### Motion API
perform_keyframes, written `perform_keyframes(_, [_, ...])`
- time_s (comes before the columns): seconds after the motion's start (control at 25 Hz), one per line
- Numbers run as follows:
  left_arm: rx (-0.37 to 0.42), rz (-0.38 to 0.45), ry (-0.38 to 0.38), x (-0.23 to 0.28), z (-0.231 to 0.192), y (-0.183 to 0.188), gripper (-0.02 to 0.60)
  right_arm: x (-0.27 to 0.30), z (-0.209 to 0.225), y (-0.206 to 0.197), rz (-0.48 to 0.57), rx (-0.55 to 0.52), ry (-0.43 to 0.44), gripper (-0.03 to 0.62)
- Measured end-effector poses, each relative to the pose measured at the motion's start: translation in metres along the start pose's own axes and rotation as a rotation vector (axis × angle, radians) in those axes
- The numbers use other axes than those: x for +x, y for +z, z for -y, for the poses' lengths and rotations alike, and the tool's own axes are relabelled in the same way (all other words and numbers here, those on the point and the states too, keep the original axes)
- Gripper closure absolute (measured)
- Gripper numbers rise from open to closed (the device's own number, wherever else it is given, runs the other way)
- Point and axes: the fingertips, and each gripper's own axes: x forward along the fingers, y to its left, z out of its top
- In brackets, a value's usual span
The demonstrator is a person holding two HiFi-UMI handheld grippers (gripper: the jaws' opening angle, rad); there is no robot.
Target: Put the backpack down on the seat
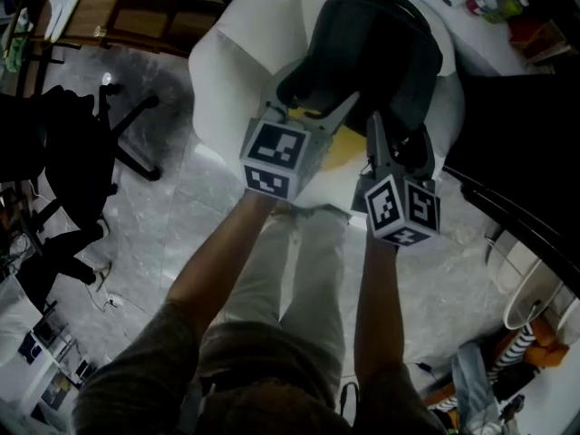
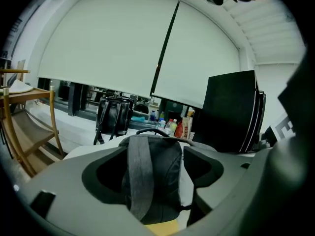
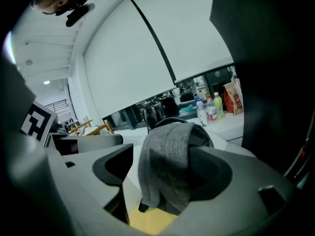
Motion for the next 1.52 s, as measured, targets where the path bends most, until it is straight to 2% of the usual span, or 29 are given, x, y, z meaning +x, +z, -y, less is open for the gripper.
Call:
perform_keyframes(0.24, [-0.005,0.002,-0.005,-0.007,0.002,0.002,0.222,-0.007,0.003,-0.001,-0.002,-0.009,-0.045,0.247])
perform_keyframes(0.44, [-0.007,0.002,-0.035,-0.015,0.013,0.005,0.232,-0.014,-0.003,0.003,-0.009,-0.017,-0.028,0.260])
perform_keyframes(0.6, [-0.009,-0.004,-0.068,-0.030,0.028,0.012,0.363,-0.028,-0.019,0.008,-0.017,-0.015,0.017,0.404])
perform_keyframes(0.76, [-0.029,-0.070,-0.061,-0.049,0.040,0.015,0.567,-0.048,-0.038,0.011,-0.038,0.003,0.050,0.592])
perform_keyframes(0.8, [-0.032,-0.088,-0.054,-0.055,0.043,0.016,0.581,-0.054,-0.044,0.013,-0.048,0.009,0.066,0.592])
perform_keyframes(1.04, [-0.067,-0.131,-0.030,-0.098,0.060,0.042,0.581,-0.091,-0.078,0.046,-0.068,0.007,0.119,0.592])
perform_keyframes(1.24, [-0.049,-0.141,-0.016,-0.128,0.072,0.074,0.581,-0.114,-0.101,0.073,-0.080,0.011,0.165,0.592])
perform_keyframes(1.52, [-0.066,-0.151,-0.039,-0.169,0.091,0.111,0.581,-0.151,-0.135,0.101,-0.097,0.056,0.237,0.592])
